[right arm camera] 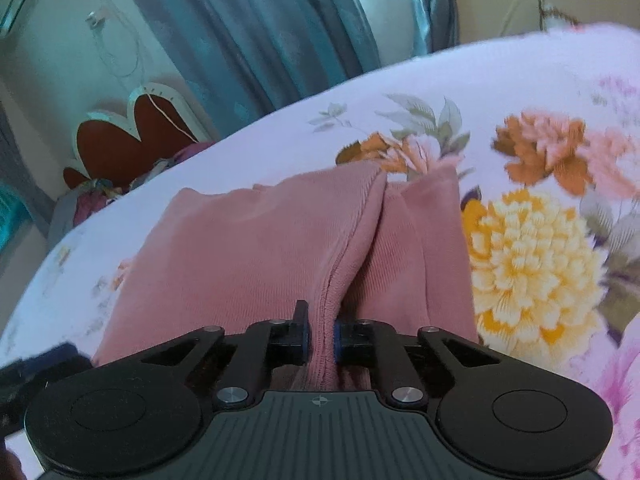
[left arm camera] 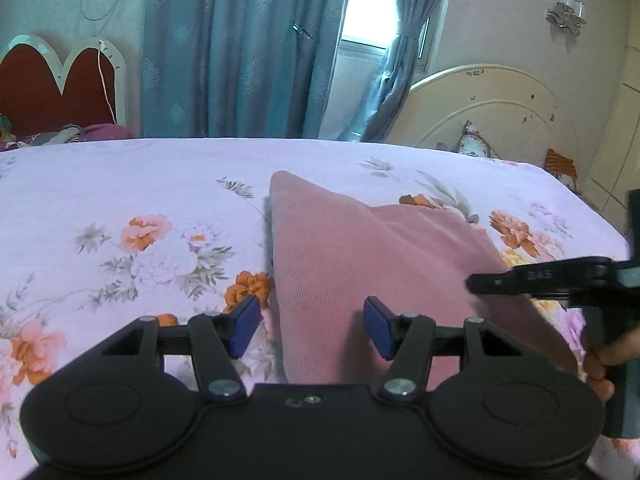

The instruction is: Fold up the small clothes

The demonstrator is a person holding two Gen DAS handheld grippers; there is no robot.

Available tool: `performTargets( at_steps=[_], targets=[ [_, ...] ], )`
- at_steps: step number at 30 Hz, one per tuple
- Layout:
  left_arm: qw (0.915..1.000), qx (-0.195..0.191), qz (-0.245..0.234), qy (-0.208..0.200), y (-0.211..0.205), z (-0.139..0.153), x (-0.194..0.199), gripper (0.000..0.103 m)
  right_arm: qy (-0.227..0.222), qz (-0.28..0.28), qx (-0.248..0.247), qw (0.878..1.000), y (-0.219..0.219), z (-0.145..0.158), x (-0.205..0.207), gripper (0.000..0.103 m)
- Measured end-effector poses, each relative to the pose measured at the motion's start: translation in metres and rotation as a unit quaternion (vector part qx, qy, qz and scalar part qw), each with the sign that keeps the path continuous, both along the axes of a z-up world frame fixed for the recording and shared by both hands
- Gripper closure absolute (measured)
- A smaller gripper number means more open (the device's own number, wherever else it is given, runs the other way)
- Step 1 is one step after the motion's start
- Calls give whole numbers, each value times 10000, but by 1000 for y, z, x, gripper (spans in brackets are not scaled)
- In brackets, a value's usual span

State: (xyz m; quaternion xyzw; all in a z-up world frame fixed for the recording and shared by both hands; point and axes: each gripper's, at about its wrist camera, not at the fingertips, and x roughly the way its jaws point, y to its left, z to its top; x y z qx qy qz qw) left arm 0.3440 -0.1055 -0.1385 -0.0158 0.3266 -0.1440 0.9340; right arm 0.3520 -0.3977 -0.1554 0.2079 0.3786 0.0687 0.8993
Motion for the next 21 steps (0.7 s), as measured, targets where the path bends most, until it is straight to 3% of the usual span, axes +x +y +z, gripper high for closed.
performTargets(
  at_steps=[5,9,17,21],
  targets=[
    [9997,-132,-160,-102,-8,5,5,47,-515,-305,-592,9964,-13,29,-17,94],
    [9993,-119,-310,155,-23,-11,16,46,178,-411,-310,9985,-28,-5,-13,94],
    [9990,-34,-246,374,-25,-25,24,40,258,-462,193,9984,-41,6,-35,93],
    [9989,5,-314,335,-23,-23,18,40,307,-379,125,9987,-41,12,-68,93]
  ],
)
